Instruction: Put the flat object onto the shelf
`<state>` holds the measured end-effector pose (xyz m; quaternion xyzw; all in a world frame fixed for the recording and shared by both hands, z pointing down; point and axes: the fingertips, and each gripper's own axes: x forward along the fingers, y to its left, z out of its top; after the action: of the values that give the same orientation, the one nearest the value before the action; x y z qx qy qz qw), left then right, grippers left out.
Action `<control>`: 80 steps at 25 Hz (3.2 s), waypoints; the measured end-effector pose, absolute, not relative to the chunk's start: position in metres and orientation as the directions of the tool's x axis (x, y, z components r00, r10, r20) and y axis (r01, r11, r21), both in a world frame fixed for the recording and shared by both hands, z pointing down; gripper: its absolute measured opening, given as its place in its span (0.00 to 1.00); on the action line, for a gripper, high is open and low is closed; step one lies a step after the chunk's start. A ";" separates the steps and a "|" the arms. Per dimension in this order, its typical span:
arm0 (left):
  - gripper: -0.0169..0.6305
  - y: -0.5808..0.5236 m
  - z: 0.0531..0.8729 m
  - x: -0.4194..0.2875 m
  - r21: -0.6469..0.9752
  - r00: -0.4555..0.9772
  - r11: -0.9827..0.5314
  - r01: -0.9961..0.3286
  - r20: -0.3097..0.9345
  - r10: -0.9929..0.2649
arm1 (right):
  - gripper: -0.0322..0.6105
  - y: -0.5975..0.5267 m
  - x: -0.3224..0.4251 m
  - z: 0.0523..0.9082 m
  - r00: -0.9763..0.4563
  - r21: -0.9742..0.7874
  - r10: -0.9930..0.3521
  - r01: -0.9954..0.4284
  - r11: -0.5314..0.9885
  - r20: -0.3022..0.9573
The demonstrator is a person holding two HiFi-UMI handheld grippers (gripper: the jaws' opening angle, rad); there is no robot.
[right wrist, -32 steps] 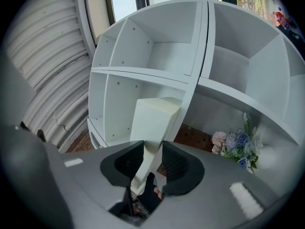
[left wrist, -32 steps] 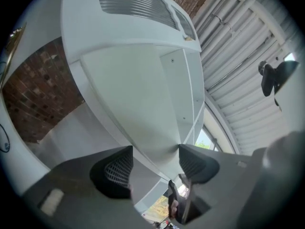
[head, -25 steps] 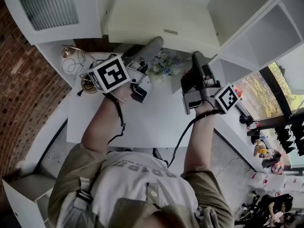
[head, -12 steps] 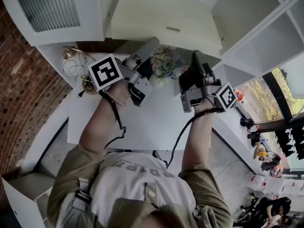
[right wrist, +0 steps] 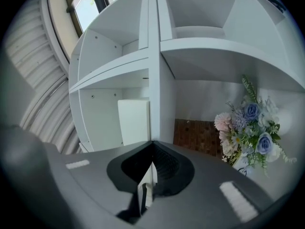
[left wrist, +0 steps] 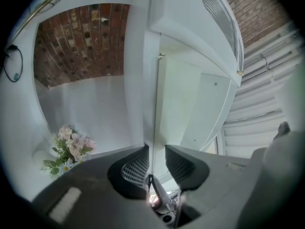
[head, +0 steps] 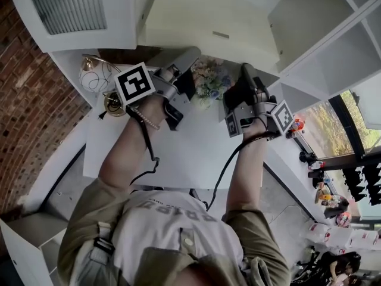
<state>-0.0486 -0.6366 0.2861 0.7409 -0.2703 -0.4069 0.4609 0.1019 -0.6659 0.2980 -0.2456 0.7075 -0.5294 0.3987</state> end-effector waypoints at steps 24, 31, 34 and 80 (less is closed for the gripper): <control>0.27 -0.523 0.314 -0.039 0.267 0.407 -0.419 -0.868 -0.101 -0.908 | 0.28 -0.543 0.118 0.297 -0.575 -0.510 -0.796 -0.636 0.579 -0.187; 0.27 -0.464 0.335 -0.036 0.089 0.322 -0.327 -0.941 -0.072 -0.944 | 0.24 -0.481 0.117 0.315 -0.553 -0.274 -0.820 -0.774 0.571 -0.147; 0.25 -0.439 0.343 -0.034 0.039 0.291 -0.294 -0.955 -0.069 -0.954 | 0.20 -0.457 0.117 0.326 -0.545 -0.218 -0.829 -0.800 0.560 -0.129; 0.04 -0.320 0.356 -0.023 -0.152 0.237 -0.221 -0.963 -0.098 -0.967 | 0.05 -0.336 0.127 0.353 -0.480 0.034 -0.867 -0.876 0.481 -0.132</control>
<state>-0.0227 -0.3199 0.3559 0.7813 -0.6176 0.0085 -0.0903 0.1270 -0.3358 0.3530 -0.5074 0.8590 0.0481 0.0483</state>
